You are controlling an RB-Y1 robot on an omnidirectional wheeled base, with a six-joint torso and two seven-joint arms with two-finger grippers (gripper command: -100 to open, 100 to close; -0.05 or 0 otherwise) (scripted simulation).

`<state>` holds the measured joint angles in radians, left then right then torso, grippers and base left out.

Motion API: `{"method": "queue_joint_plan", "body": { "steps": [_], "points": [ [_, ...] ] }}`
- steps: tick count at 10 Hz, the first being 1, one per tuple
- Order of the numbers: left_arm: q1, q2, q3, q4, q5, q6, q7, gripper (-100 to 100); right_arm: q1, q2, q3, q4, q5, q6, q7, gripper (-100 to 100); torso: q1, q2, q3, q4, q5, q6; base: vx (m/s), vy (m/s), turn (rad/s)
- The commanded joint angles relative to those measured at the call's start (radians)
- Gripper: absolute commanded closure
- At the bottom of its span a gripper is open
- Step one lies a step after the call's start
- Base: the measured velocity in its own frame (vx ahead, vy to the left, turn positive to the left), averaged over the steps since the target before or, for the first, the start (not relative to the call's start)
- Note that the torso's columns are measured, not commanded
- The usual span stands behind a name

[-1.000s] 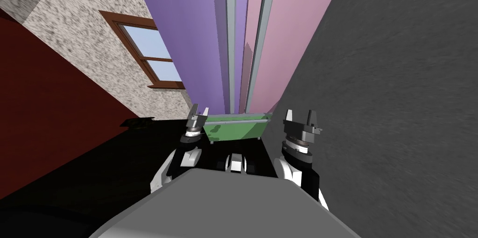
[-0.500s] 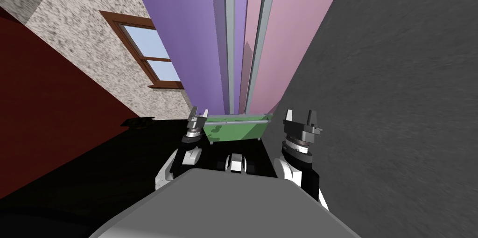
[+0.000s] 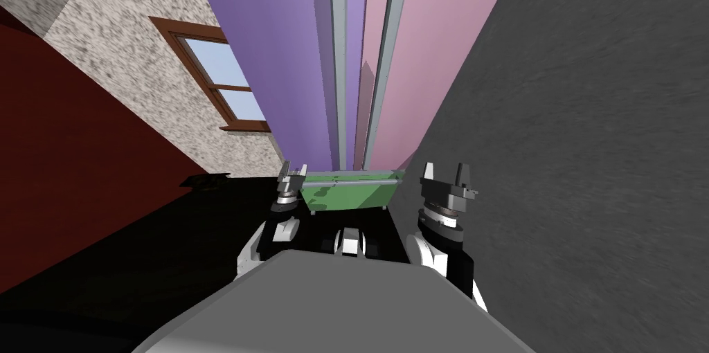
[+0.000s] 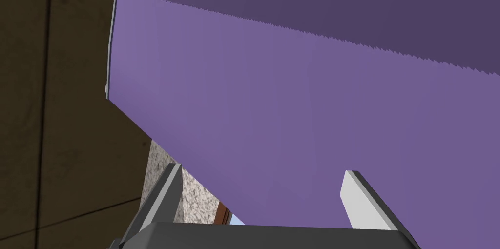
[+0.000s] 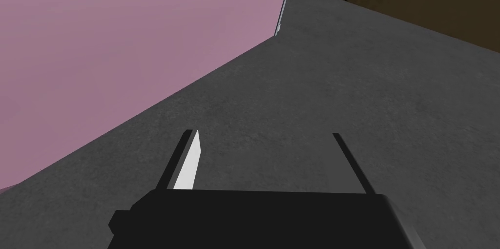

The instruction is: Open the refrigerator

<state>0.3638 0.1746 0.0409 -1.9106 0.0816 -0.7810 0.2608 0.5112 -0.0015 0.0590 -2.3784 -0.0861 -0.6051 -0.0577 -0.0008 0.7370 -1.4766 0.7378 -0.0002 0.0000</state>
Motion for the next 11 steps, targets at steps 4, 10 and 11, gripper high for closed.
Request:
{"method": "queue_joint_plan", "body": {
  "steps": [4, 10, 11],
  "points": [
    [-0.043, 0.006, 0.028, 0.151, 0.053, -0.091, 0.04, -100, 0.0, 0.0, 0.0, 0.0, 0.0, 0.0, 0.0, 0, 0.001, 0.001, 0.001, 0.0, 0.0, 0.0, 0.034, -0.028, 0.017],
    [-0.094, 0.004, 0.051, 0.318, 0.11, -0.203, 0.084, -100, 0.0, 0.0, 0.0, 0.0, 0.0, 0.0, 0.0, 0, 0.001, 0.0, 0.0, 0.0, 0.0, 0.0, 0.042, -0.039, 0.017],
    [-0.112, 0.002, 0.058, 0.359, 0.128, -0.241, 0.099, -100, 0.0, 0.0, 0.0, 0.0, 0.0, 0.0, 0.0, 0, 0.001, 0.001, 0.001, 0.0, 0.0, 0.0, 0.046, -0.055, 0.03]
  ]
}}
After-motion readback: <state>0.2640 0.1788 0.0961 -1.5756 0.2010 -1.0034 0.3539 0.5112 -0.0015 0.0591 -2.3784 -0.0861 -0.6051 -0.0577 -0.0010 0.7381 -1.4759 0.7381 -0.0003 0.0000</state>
